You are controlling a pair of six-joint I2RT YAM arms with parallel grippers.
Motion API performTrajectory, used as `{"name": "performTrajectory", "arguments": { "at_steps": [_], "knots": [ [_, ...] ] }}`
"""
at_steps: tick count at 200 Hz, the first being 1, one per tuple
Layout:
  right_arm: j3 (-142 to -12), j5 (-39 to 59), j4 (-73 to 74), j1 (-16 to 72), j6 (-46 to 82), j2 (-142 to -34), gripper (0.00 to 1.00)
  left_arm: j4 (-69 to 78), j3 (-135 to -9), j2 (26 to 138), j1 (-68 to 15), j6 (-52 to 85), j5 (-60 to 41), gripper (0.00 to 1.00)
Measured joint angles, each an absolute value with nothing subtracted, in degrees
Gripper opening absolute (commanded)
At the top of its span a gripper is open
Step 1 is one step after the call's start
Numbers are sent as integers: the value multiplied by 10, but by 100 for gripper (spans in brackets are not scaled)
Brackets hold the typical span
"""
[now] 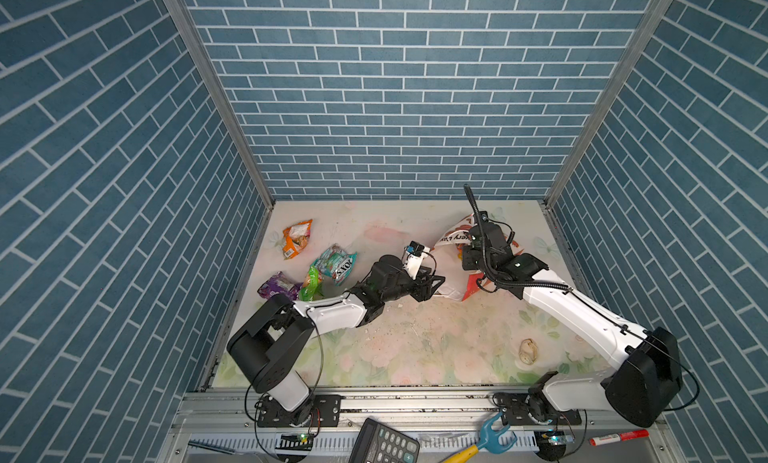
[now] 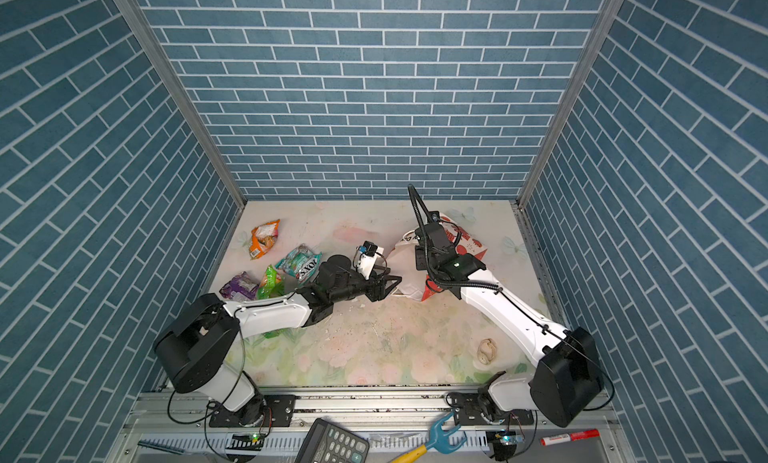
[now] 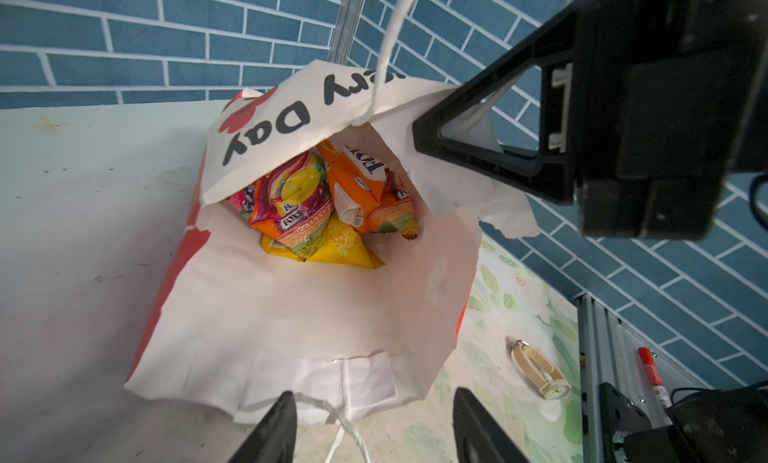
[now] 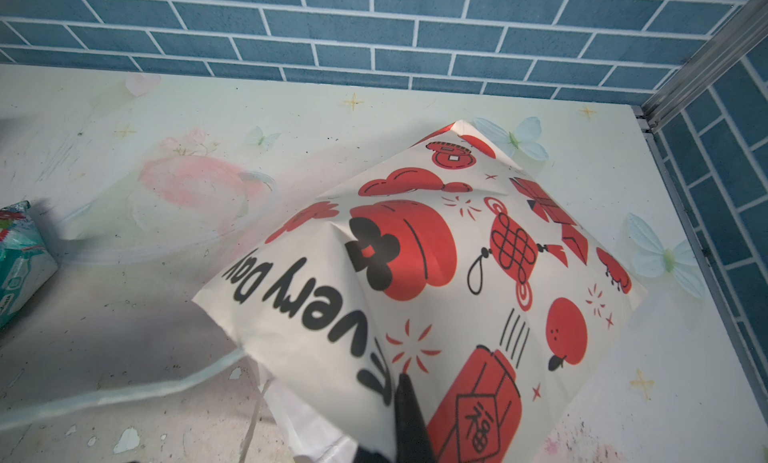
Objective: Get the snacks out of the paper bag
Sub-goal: 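Move the left gripper back over the paper bag opening, then lower the left gripper into the bag toward the Fox's packets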
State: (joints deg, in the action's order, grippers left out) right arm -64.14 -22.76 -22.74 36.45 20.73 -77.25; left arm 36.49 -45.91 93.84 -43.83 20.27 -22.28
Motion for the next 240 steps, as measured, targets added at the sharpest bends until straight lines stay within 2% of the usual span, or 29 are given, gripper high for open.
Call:
{"name": "performTrajectory", "arguments": {
  "at_steps": [40,170,187,210,240],
  "knots": [
    [-641,-227,-227,364,207,-772,0,412,-496,1017,-448,222,-240,53],
    [-641,-222,-230,361,208,-766,0,392,-608,1134,-468,162,-228,55],
    [-641,-222,-234,360,208,-758,0,376,-627,1147,-468,157,-222,60],
    [-641,-222,-236,360,208,-748,0,366,-646,1163,-468,155,-218,61],
    [-641,-222,-237,360,212,-747,0,343,-672,1180,-468,154,-209,76]
  ]
}}
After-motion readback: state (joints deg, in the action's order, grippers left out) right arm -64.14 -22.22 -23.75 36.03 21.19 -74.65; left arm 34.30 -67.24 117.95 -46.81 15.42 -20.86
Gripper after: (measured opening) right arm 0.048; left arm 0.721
